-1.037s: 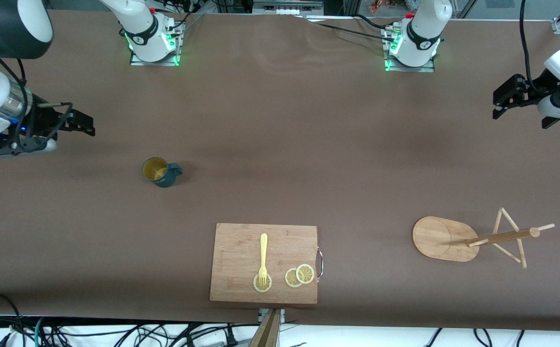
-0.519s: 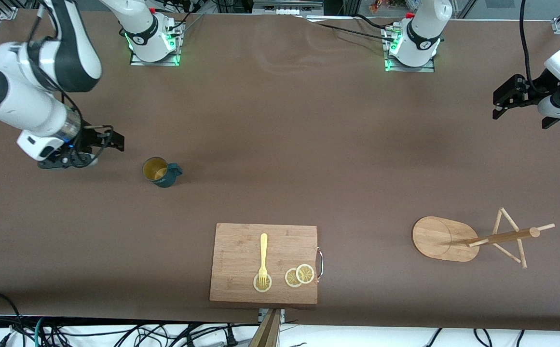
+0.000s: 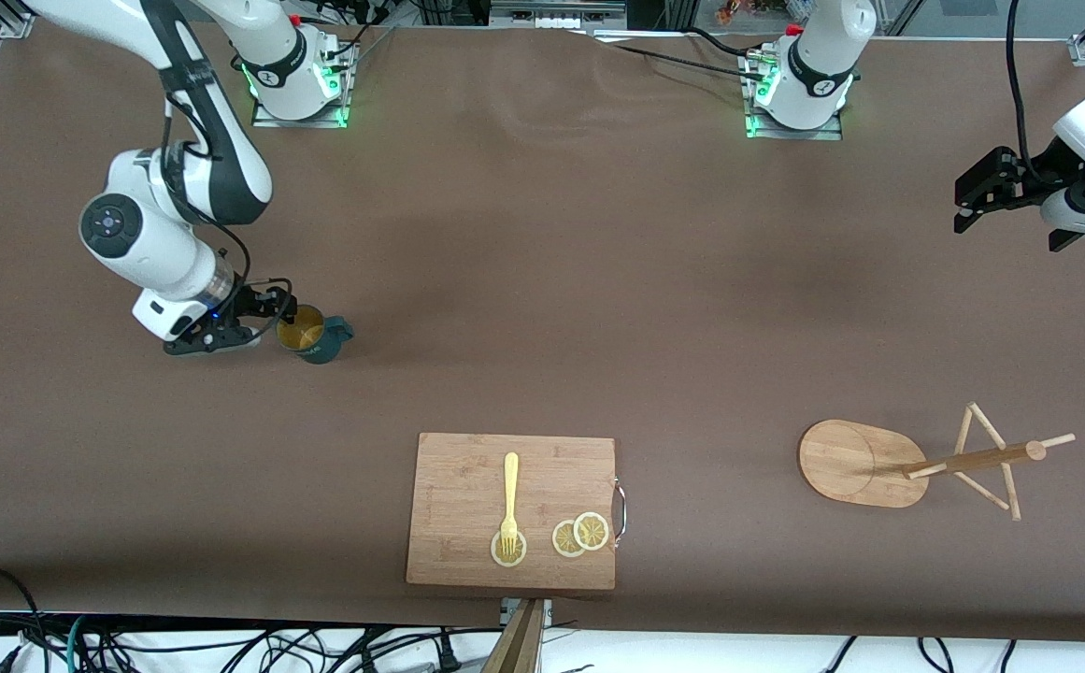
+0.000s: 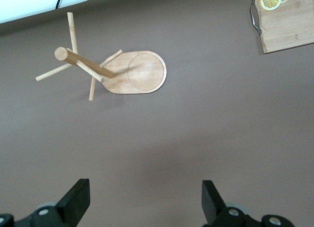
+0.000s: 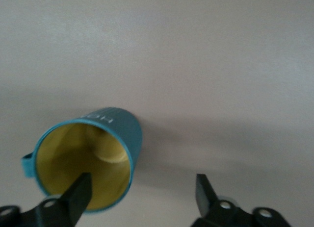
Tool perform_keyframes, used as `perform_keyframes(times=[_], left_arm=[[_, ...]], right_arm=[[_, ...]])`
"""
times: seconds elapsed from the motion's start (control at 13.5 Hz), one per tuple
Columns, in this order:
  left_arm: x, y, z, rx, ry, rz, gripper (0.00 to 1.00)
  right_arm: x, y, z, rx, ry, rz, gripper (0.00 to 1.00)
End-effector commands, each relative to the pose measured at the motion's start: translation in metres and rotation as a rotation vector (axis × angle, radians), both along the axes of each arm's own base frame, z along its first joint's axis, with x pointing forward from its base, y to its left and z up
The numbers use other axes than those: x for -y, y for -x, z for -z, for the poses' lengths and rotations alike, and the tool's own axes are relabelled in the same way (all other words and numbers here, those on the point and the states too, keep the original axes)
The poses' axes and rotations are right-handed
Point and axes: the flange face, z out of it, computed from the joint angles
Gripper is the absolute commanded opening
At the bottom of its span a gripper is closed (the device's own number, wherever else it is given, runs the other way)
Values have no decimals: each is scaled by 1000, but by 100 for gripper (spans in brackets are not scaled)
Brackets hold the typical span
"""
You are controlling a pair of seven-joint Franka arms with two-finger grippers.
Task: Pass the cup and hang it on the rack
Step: 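Reach the right gripper down to the teal mug rim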
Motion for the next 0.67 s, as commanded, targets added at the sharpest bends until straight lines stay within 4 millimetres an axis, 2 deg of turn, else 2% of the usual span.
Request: perform_keyframes(times=[0.0, 0.22, 0.3, 0.37, 0.52, 0.59], left_arm=[[0, -4, -6, 6, -22, -7, 100], [0, -4, -7, 7, -24, -7, 100], [1, -4, -7, 7, -24, -4, 100], [0, -4, -7, 7, -24, -7, 100], [1, -4, -7, 7, -22, -4, 100], [1, -4, -7, 7, -22, -4, 100]], right_arm=[[-15, -4, 23, 20, 3, 6, 69], [-27, -7, 22, 22, 3, 46, 9], [-32, -11, 17, 34, -1, 47, 0], [-43, -12, 13, 31, 0, 46, 0], [-81, -21, -10, 16, 0, -1, 0], [-107, -25, -26, 18, -5, -20, 0]])
